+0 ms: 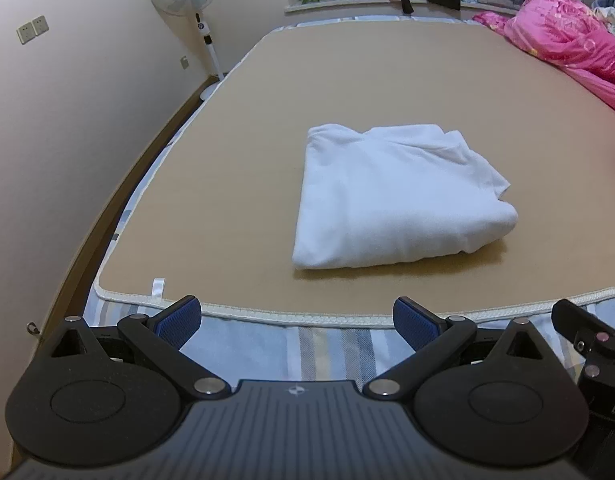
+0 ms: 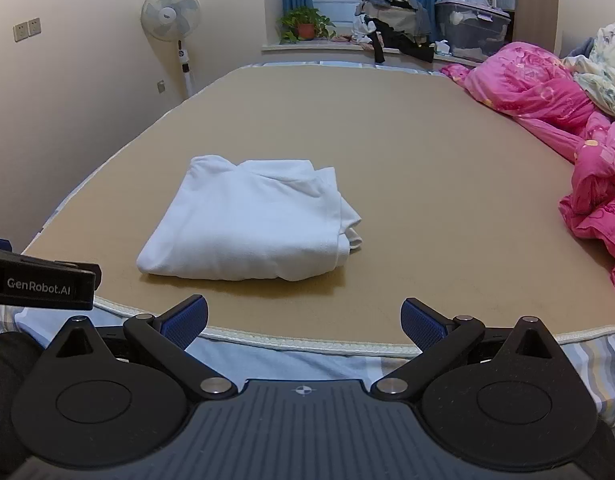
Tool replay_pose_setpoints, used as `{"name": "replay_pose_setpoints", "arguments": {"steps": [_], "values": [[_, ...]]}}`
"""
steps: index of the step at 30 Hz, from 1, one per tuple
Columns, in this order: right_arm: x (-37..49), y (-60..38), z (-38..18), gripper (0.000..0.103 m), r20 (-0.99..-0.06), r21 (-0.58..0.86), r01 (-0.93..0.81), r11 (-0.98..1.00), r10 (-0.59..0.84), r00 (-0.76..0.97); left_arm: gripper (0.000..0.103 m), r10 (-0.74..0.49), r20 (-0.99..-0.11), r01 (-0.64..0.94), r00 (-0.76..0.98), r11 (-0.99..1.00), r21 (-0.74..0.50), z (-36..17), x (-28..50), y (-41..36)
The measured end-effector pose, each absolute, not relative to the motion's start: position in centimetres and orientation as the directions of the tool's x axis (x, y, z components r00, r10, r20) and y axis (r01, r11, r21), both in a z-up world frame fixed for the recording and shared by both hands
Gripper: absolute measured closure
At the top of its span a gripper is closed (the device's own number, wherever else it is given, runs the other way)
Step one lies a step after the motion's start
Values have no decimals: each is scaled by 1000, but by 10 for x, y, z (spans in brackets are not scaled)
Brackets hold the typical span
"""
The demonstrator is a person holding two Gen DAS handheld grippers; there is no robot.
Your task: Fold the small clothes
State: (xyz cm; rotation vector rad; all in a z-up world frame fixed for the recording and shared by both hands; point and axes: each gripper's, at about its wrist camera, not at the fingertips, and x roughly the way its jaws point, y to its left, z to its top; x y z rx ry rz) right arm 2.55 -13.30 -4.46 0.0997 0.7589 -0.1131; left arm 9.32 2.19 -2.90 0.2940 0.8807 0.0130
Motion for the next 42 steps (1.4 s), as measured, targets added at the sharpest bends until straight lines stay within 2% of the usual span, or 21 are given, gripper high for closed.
{"name": "replay_pose_setpoints", "arguments": {"steps": [42], "values": [[31,-115,-52,1,-709,61,123,991,-44,704,1,144,-758,99,636,959,265,-39,90,24]]}}
